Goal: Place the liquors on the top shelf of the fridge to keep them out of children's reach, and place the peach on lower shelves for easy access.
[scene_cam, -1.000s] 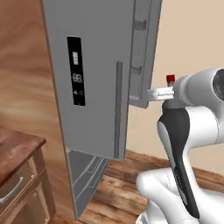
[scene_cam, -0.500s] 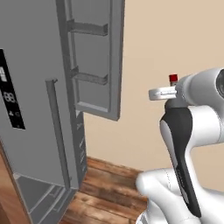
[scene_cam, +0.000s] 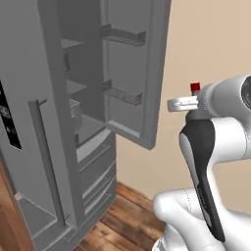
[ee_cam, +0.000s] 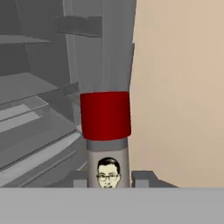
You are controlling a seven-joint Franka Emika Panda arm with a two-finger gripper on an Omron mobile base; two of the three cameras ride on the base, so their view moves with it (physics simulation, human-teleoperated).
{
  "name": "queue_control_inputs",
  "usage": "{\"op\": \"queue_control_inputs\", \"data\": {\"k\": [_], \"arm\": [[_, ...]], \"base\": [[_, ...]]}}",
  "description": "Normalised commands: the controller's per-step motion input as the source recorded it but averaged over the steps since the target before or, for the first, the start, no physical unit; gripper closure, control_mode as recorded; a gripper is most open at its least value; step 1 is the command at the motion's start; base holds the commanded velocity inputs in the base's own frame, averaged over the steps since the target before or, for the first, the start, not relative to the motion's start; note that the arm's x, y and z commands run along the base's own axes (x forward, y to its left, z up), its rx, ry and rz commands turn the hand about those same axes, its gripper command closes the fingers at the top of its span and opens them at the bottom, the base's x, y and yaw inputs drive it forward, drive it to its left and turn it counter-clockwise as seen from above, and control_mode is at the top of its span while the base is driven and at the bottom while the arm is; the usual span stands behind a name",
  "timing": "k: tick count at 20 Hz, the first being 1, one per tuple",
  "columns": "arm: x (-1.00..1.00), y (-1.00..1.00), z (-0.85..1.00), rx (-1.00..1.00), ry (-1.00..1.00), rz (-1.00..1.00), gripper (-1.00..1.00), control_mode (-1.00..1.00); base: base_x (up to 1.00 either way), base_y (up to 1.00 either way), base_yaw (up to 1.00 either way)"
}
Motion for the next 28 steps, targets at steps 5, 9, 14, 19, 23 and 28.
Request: {"op": "queue_control_inputs", "data": {"k": [5,9,14,19,23,28], "arm": [[0.0,0.0,0.0,0.0,0.0,0.0,1.0,1.0],[0.0,0.0,0.0,0.0,0.0,0.0,1.0,1.0],[0.0,0.0,0.0,0.0,0.0,0.0,1.0,1.0],[0.0,0.0,0.0,0.0,0.0,0.0,1.0,1.0],[0.0,0.0,0.0,0.0,0.0,0.0,1.0,1.0],[0.0,0.0,0.0,0.0,0.0,0.0,1.0,1.0]], "base": [[0.62,-0.14,0.62],[0.69,-0.07,0.64],[0.78,-0.16,0.61],[0.63,-0.51,0.53],[0.46,-0.53,0.45],[0.45,-0.05,0.14]]}}
